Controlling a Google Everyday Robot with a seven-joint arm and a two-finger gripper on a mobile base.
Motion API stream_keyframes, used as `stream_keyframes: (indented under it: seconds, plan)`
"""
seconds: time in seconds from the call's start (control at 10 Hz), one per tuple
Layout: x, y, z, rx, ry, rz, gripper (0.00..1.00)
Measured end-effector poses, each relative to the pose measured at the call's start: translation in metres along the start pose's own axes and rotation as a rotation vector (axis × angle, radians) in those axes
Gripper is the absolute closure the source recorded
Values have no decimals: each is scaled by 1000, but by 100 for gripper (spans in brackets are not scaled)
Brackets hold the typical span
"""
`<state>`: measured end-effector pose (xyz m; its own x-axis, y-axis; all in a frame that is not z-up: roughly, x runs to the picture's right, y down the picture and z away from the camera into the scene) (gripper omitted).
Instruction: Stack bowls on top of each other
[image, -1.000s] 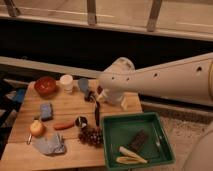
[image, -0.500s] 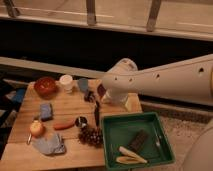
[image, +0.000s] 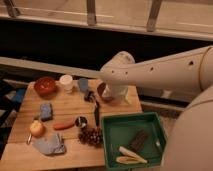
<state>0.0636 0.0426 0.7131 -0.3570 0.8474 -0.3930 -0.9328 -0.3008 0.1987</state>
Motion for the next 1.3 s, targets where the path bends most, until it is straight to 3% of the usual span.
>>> stream_keyframes:
  seconds: [0.5,0.9,1.3]
  plan:
    - [-8,50,-6,-50,0,-76,20]
    - [-5,116,-20,-148,29,-205,20]
    - [-6,109,-17,-141,43,-203,20]
